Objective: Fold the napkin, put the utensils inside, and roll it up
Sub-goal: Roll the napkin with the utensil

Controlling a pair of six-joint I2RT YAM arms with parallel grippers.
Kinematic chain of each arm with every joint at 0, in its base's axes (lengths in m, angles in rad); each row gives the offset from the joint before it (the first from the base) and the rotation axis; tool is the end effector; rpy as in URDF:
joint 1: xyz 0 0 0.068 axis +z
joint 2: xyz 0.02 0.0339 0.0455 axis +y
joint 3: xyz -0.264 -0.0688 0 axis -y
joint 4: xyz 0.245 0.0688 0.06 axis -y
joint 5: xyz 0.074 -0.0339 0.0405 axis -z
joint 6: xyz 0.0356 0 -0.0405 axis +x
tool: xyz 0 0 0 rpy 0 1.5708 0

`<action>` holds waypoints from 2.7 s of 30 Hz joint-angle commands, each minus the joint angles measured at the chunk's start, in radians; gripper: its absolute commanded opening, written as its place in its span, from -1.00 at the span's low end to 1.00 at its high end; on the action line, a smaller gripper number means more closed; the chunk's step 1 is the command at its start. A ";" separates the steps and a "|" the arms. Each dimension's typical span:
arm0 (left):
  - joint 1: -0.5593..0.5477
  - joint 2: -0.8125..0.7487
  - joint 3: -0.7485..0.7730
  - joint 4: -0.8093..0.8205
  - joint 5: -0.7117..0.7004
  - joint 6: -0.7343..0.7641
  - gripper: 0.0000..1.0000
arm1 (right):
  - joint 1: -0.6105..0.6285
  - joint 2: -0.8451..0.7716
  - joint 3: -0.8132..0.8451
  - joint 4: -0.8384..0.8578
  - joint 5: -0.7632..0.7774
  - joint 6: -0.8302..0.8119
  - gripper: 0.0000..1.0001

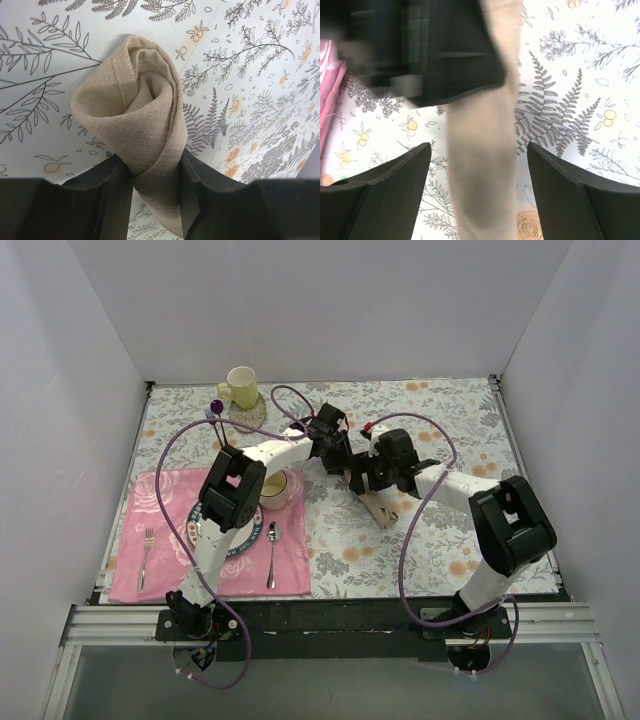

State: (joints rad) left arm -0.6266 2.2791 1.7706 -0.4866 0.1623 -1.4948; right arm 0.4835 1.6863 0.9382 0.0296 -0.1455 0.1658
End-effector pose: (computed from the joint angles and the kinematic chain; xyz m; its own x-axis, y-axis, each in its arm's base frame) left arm 0.3971 -0.2946 0.1556 -0.6997 -0.7083 0.0938 -0.6282 0.5472 -0.5531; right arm 0.3102 0.1687 0.1812 -0.6667 -0.1656 -0.7267 -0.4528 0.8645 0.2184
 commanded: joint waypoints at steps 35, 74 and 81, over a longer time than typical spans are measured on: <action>0.071 -0.016 0.122 -0.093 0.132 0.070 0.56 | 0.103 0.099 0.030 0.003 0.223 -0.017 -0.10; 0.080 -0.128 0.107 -0.092 0.011 0.061 0.87 | -0.164 0.214 -0.029 0.213 -0.422 0.254 -0.18; 0.084 -0.213 -0.071 0.109 0.191 0.044 0.25 | -0.201 0.283 -0.022 0.291 -0.508 0.362 -0.19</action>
State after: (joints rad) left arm -0.5331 2.1838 1.7699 -0.4957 0.2192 -1.4590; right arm 0.2859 1.9110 0.9302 0.3031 -0.6243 0.4629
